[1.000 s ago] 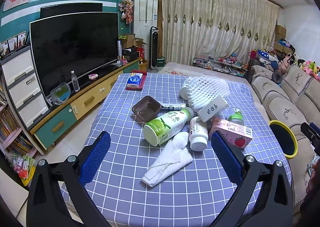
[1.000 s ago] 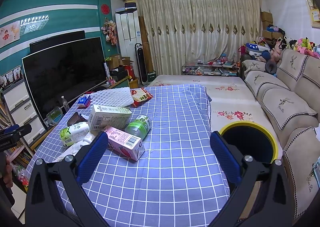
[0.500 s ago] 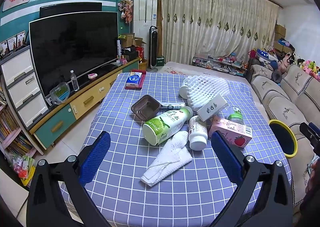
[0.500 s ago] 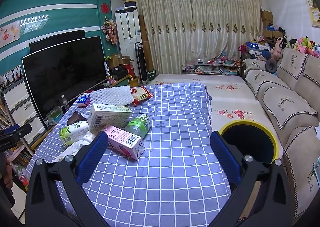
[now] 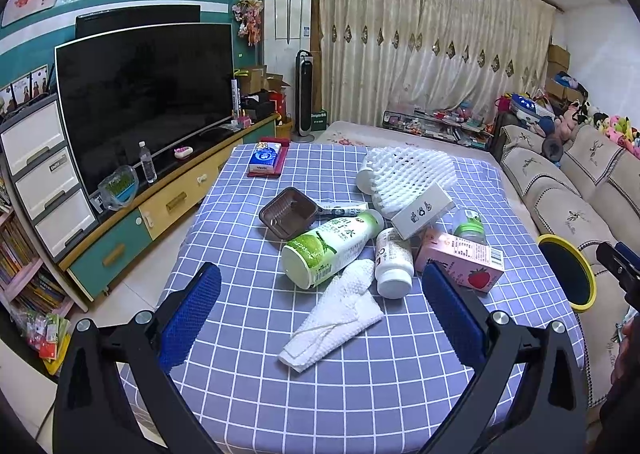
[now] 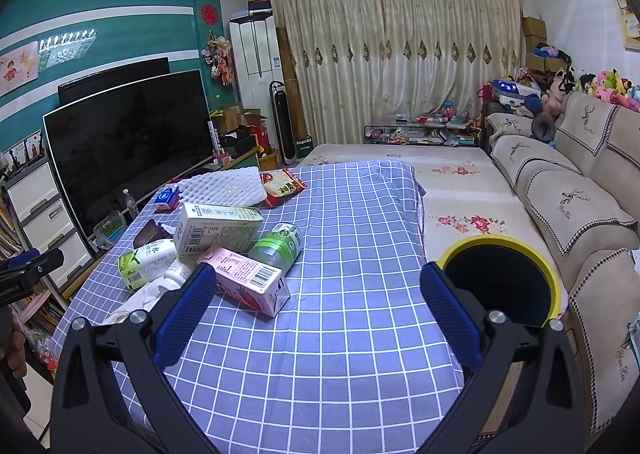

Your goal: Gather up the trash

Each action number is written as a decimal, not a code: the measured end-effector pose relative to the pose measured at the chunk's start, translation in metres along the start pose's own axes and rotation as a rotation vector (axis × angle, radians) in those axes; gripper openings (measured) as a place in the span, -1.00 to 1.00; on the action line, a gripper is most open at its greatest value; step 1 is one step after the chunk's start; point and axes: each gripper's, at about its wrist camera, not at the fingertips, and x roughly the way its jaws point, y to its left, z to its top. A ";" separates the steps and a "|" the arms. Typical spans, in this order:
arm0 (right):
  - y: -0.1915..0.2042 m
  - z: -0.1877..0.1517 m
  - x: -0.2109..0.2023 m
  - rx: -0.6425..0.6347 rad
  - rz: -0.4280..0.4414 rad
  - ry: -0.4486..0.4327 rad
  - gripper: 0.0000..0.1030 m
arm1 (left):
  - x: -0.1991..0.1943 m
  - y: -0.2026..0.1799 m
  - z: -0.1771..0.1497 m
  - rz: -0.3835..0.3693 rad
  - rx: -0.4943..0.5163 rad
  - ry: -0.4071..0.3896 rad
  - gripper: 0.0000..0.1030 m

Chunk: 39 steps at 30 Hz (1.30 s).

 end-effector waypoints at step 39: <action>0.004 -0.006 0.035 -0.016 0.075 0.081 0.88 | 0.010 0.005 0.002 0.031 0.002 0.012 0.93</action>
